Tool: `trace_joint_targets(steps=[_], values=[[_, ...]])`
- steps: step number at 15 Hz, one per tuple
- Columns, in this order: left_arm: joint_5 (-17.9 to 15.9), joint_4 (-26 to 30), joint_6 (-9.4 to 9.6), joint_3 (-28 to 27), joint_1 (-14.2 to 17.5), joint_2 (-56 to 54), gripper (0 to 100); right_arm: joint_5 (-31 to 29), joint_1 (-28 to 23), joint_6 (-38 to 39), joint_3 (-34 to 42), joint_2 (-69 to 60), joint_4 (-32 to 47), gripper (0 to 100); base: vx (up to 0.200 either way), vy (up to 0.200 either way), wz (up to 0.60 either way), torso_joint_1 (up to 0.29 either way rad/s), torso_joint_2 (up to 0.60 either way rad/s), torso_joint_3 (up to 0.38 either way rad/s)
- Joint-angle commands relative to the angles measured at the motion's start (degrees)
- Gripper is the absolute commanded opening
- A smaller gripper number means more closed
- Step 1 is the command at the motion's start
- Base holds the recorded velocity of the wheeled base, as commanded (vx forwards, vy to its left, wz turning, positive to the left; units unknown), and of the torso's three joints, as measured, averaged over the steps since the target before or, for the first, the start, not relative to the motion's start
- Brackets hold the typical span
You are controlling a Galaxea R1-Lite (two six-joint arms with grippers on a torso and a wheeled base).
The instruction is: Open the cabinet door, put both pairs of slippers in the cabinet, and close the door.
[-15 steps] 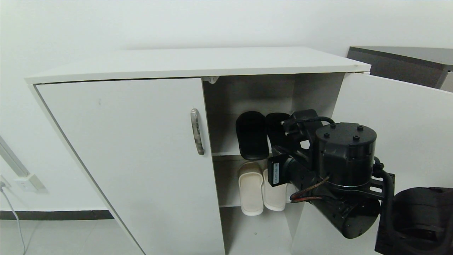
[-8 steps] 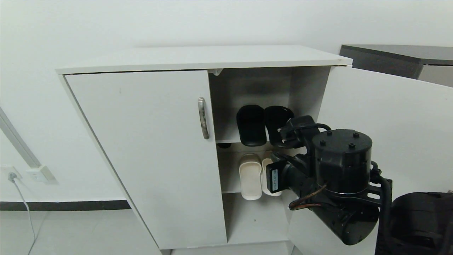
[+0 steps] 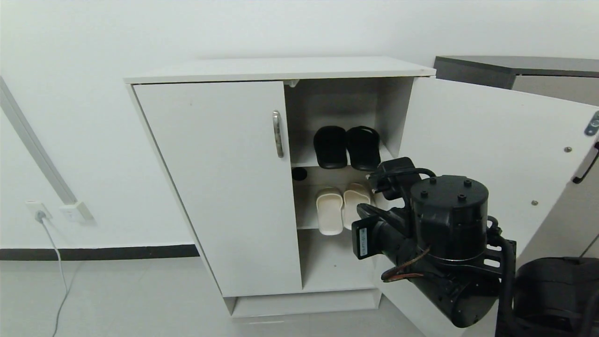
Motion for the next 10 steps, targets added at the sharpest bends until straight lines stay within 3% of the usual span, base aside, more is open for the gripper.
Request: trace_joint_targets(steps=[1,5,10], values=[[0.0,0.04,0.0,0.0,0.0,0.0,0,-0.01,0.01,0.01,0.18,0.7,-0.07,0,-0.2,0.0,0.0,0.002,0.0,0.007],[0.0,-0.05,0.0,0.0,0.0,0.0,0,-0.01,-0.34,-0.16,1.06,2.46,-2.62,0,-0.2,0.0,0.0,0.001,0.0,0.001],[0.0,0.04,0.0,0.0,0.0,0.0,0,4.83,-2.63,-1.75,3.61,3.08,-6.4,0,0.0,0.0,0.0,0.0,0.0,0.0]])
